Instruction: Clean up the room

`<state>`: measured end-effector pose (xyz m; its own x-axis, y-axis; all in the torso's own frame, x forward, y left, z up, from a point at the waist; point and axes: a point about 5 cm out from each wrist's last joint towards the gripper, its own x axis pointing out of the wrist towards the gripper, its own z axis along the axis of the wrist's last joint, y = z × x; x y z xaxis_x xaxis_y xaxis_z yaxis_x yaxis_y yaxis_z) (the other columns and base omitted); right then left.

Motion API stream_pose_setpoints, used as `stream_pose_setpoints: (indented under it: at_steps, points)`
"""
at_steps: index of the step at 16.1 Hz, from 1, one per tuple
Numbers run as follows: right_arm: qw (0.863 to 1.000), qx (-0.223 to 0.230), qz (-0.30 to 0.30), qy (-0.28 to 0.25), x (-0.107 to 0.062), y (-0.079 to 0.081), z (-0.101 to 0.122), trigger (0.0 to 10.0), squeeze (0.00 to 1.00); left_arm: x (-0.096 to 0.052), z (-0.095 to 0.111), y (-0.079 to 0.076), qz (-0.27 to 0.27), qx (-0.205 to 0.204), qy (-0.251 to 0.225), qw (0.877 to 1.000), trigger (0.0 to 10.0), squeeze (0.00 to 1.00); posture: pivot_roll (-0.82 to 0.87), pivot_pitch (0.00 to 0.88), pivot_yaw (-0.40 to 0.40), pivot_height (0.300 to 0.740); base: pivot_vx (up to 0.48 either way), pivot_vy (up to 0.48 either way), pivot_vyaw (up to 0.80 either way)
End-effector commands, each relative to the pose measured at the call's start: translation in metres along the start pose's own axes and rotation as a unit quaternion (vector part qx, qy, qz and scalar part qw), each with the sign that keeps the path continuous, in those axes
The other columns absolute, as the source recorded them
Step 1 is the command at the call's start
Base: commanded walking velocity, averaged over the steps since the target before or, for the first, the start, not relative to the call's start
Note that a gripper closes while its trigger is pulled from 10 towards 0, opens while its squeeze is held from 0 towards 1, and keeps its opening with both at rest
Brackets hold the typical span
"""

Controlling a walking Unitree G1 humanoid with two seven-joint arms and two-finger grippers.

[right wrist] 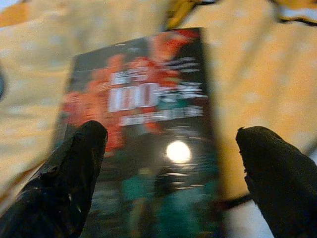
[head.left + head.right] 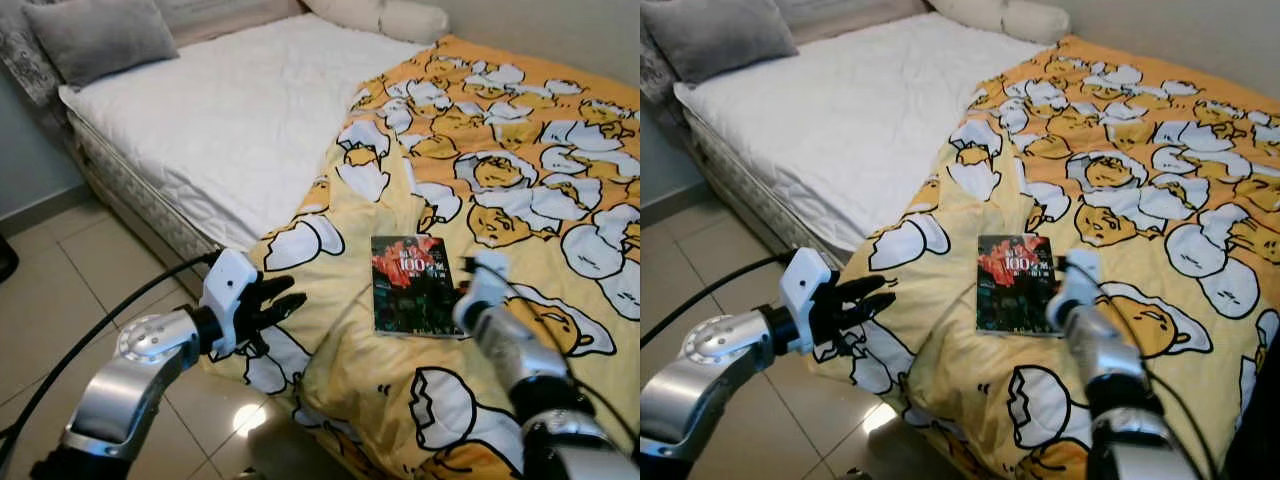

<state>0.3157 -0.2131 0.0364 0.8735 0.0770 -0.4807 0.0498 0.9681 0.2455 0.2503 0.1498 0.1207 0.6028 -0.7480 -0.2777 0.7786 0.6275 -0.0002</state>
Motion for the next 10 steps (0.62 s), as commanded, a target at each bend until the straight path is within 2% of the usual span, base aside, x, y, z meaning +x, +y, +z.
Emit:
stream_pose_setpoints:
  at_steps: [1,2,3,5,6,10]
  points:
    - [1.000,0.026,-0.014,-0.005,0.000,-0.008,0.003,10.0,1.00,-0.004,0.004,-0.001,-0.009,0.003,0.001,1.000,10.0,0.00,-0.01,0.000,0.028,0.740,0.000,0.000,0.00]
    - [0.999,0.036,-0.014,-0.002,0.000,-0.011,0.003,10.0,1.00,-0.005,0.003,-0.001,-0.011,0.002,0.002,1.000,10.0,0.00,-0.01,0.000,0.030,0.740,0.000,0.000,0.00]
    - [0.997,0.077,0.001,0.011,0.000,-0.015,0.003,10.0,1.00,-0.006,0.002,-0.002,-0.019,0.001,0.008,1.000,10.0,0.00,-0.01,0.000,0.040,0.740,0.000,0.000,0.00]
    - [0.991,0.124,0.035,0.026,-0.001,-0.017,0.002,10.0,0.09,-0.006,0.004,-0.001,-0.023,0.002,0.009,1.000,10.0,0.00,0.00,0.000,0.045,0.740,0.000,0.000,0.00]
    - [0.985,0.154,0.066,0.035,-0.003,-0.019,0.001,10.0,0.00,-0.008,0.005,-0.001,-0.029,0.002,0.011,1.000,10.0,0.00,0.00,0.000,0.050,0.740,0.000,0.000,0.00]
    - [0.978,0.169,0.101,0.062,-0.009,-0.026,-0.007,10.0,0.00,-0.010,0.005,0.000,-0.038,0.004,0.021,0.999,10.0,0.00,0.00,0.000,0.069,0.740,0.000,0.000,0.00]
